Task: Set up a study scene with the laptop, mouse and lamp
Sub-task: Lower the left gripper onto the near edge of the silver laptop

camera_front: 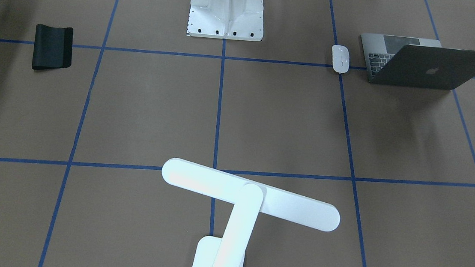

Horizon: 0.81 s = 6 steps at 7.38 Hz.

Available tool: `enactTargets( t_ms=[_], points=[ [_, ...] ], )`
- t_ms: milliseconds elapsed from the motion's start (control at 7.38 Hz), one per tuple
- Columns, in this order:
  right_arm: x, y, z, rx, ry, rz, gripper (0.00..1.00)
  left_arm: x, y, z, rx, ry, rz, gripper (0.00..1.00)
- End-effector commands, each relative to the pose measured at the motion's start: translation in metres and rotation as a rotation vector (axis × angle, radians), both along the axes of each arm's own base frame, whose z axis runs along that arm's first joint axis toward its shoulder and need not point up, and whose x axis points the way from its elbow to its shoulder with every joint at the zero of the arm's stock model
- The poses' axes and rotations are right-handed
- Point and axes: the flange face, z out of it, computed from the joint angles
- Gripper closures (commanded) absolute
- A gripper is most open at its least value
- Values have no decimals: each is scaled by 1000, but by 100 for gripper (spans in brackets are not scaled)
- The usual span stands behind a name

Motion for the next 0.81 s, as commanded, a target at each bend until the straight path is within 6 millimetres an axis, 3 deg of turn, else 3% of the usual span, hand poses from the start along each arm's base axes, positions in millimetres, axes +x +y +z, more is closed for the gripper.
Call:
enactTargets(
  t_ms=[0,271,407,678],
  points=[
    [1,0,-1,3,0,2,0,22,-13,-25,-14,31,25,0],
    [1,1,1,9,0,-7,0,46,-17,-33,-6,33,92,0],
    [1,1,0,11,0,-7,0,70,-32,-46,8,40,144,0],
    [1,1,1,11,0,-9,0,82,-41,-57,17,43,161,0]
  ],
)
